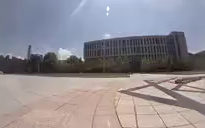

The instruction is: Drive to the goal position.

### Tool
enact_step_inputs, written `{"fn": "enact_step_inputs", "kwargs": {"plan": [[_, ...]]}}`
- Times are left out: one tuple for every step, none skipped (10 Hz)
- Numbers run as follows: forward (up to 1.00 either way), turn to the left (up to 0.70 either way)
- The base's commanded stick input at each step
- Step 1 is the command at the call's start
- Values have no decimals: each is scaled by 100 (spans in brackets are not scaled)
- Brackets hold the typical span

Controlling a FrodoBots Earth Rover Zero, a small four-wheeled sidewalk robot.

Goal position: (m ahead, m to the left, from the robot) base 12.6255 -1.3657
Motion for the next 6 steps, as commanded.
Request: {"fn": "enact_step_inputs", "kwargs": {"plan": [[50, 1], [50, 1], [50, 1], [50, 1], [50, 1], [50, 1]]}}
